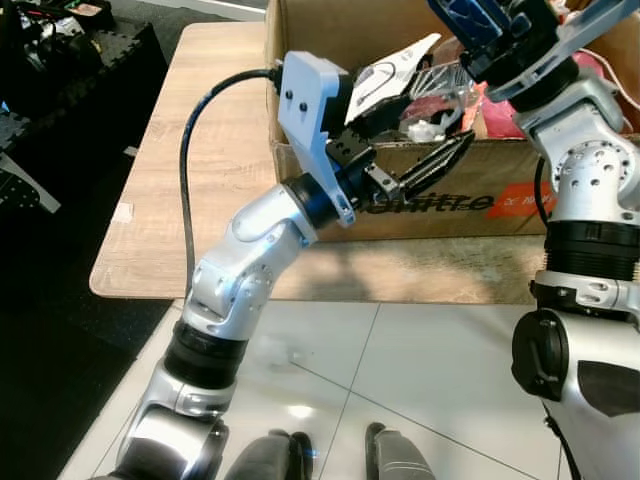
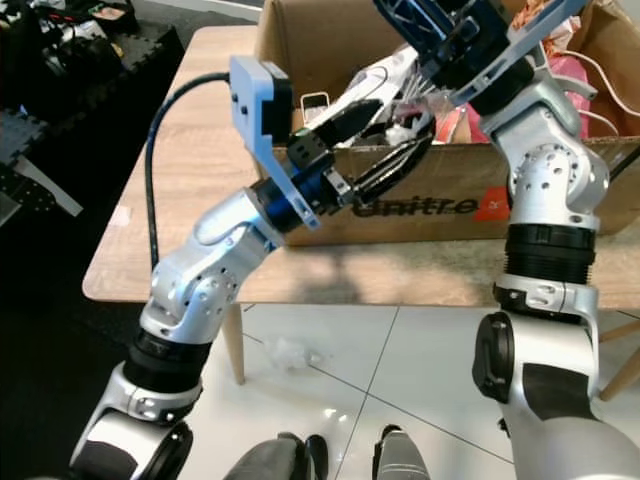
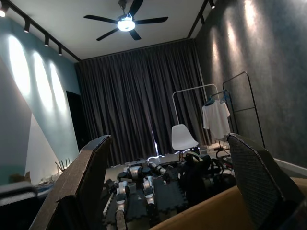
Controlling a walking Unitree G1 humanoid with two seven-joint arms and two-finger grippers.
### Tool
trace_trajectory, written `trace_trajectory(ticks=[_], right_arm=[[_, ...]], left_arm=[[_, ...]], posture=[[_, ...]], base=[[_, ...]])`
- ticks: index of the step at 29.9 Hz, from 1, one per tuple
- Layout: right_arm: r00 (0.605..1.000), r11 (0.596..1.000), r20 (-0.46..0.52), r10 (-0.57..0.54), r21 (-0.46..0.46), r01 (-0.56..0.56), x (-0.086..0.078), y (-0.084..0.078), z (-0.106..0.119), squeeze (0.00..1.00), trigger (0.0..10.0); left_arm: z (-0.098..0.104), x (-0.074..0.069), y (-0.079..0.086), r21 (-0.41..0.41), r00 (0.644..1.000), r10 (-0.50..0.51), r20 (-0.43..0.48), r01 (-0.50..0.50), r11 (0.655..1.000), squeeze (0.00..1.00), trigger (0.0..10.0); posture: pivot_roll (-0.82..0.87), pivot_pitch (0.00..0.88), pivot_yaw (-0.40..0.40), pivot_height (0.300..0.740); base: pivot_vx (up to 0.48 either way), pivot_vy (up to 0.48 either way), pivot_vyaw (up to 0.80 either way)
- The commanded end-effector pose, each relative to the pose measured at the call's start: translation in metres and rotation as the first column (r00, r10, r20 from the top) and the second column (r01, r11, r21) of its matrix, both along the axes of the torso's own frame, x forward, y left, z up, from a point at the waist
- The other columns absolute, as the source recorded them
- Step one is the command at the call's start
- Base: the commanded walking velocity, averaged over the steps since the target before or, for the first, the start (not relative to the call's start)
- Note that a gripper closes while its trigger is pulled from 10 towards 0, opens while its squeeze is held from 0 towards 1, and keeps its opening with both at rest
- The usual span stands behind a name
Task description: Picking trash to rubbish bin
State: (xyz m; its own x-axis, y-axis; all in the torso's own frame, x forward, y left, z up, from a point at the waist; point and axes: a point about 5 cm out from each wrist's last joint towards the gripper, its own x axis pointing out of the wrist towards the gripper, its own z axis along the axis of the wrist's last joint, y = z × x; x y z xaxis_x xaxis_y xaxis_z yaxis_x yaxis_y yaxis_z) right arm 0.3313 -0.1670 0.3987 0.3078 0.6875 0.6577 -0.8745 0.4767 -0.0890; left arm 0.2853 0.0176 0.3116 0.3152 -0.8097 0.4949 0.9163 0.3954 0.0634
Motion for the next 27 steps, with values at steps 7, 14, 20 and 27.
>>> trace_trajectory(ticks=[7, 14, 20, 27], right_arm=[[0.998, 0.999, 0.061, 0.023, 0.029, -0.024, -0.010, -0.002, 0.015, 0.00, 10.0], [0.994, 0.998, 0.105, 0.010, 0.067, -0.017, -0.015, -0.007, 0.029, 0.00, 10.0], [0.992, 0.996, 0.129, 0.010, 0.085, -0.022, -0.016, -0.007, 0.039, 0.00, 10.0], [0.988, 0.995, 0.150, 0.036, 0.089, -0.049, -0.019, -0.003, 0.048, 0.00, 10.0]], left_arm=[[0.035, -0.006, 0.016, -0.125, 0.996, 0.007, 0.093, 0.005, 0.992, 0.00, 10.0], [0.048, -0.008, 0.022, -0.158, 0.990, 0.013, 0.142, 0.009, 0.987, 0.00, 10.0], [0.036, -0.007, 0.015, -0.095, 0.990, -0.011, 0.141, 0.024, 0.995, 0.00, 10.0], [0.025, -0.001, -0.003, -0.038, 0.989, 0.010, 0.145, -0.004, 0.999, 0.00, 10.0]], posture=[[-0.08, 0.276, 0.119, 0.740], [-0.08, 0.276, 0.124, 0.740], [-0.09, 0.280, 0.129, 0.740], [-0.11, 0.278, 0.129, 0.740]], base=[[0.000, 0.000, 0.00], [0.000, 0.000, 0.00], [0.000, 0.000, 0.00], [0.000, 0.000, 0.00]])
